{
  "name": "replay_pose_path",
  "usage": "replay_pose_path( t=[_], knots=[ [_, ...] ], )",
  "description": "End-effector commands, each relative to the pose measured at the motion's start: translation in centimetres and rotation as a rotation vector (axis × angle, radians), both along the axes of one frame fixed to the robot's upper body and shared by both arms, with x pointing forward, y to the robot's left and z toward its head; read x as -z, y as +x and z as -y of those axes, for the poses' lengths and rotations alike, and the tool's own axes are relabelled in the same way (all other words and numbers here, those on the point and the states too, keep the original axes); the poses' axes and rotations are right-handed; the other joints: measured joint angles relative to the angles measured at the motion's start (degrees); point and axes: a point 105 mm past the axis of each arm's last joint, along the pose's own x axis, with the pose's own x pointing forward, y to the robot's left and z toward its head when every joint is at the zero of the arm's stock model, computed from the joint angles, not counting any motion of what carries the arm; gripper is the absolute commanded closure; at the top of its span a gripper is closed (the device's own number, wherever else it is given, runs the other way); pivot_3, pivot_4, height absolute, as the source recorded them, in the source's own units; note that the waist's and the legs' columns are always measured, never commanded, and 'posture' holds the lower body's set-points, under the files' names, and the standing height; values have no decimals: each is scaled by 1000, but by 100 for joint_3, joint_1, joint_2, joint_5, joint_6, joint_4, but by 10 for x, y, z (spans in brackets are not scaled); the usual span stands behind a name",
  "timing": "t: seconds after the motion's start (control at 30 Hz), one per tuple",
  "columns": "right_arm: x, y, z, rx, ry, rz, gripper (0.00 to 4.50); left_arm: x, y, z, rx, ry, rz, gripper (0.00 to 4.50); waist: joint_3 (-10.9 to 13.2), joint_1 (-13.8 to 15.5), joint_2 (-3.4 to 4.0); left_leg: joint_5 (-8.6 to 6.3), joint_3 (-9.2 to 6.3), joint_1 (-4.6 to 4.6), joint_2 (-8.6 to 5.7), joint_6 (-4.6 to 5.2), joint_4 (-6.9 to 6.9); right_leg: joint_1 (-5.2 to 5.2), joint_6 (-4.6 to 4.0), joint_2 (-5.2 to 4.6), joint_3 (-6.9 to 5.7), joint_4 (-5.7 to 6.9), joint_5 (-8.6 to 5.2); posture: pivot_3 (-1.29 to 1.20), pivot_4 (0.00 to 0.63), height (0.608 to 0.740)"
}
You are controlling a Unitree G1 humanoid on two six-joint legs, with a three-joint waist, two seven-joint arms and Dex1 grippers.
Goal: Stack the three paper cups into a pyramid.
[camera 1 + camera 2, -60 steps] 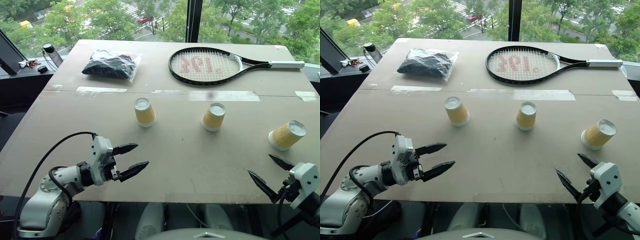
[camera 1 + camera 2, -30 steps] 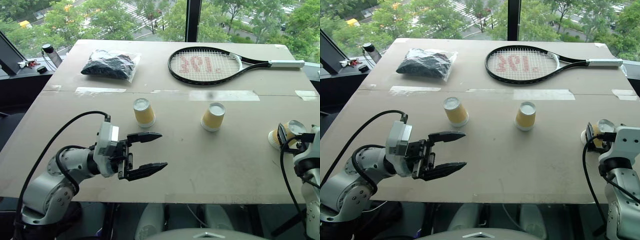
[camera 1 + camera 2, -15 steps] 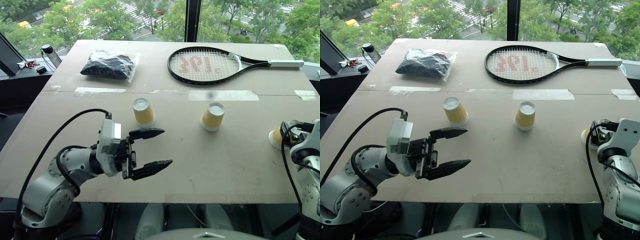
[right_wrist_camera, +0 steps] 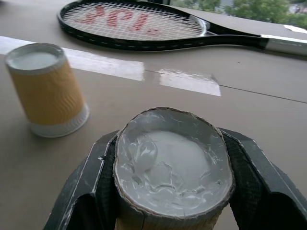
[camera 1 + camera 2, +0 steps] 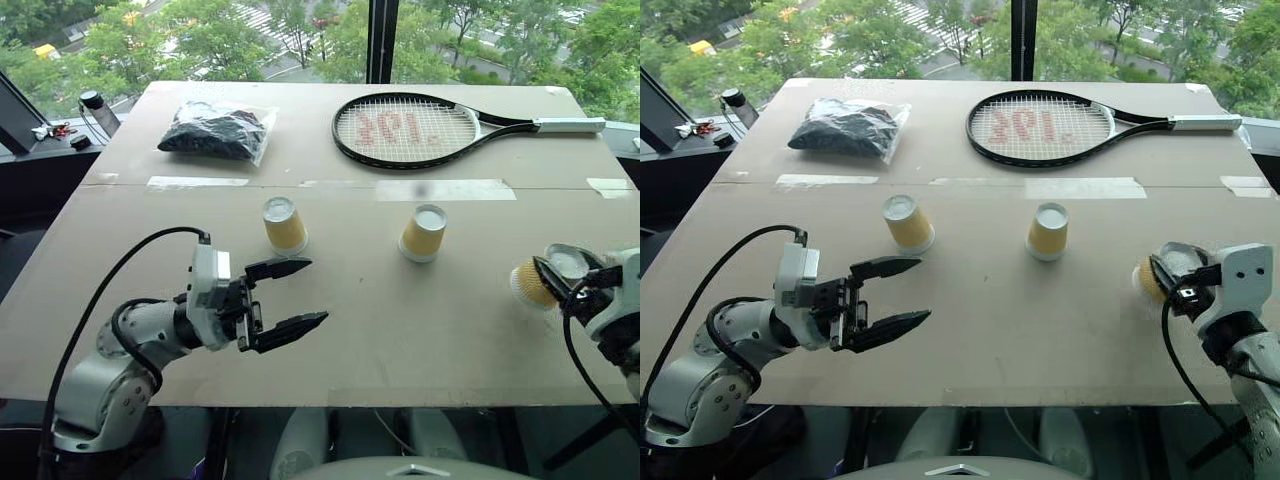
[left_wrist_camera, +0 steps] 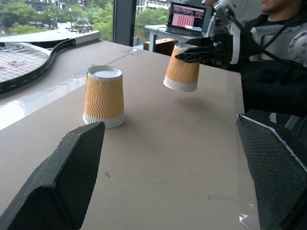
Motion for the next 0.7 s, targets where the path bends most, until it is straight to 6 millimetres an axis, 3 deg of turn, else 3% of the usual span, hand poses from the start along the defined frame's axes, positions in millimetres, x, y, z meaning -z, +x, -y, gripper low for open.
replay_pose_path(
  t=[0.03,0.17,0.4,0.7],
  knots=[
    [-12,-11,-53,-269,-9,21,2315,0,-6,-9,26,14,7,0,-5,1,-8,0,-1,0,1,0,1,1,0,-1,-1,-1,0,0,150,740],
    [-16,5,-88,-378,-6,65,2315,1,-13,-21,22,23,-48,0,-3,5,-17,0,-1,1,1,0,7,0,-2,-4,1,-1,0,0,150,740],
    [-14,15,-106,-447,-8,82,2315,-2,-16,-31,-34,25,-55,0,1,112,-23,0,-15,-19,-3,0,6,-2,-2,-35,-21,-18,0,0,150,740],
    [-9,50,-154,-546,-78,127,2315,-1,-22,-41,-82,24,-78,0,3,2,-22,-1,-16,-12,-4,0,3,-4,-3,-36,-26,-12,0,0,150,740]
  ],
)
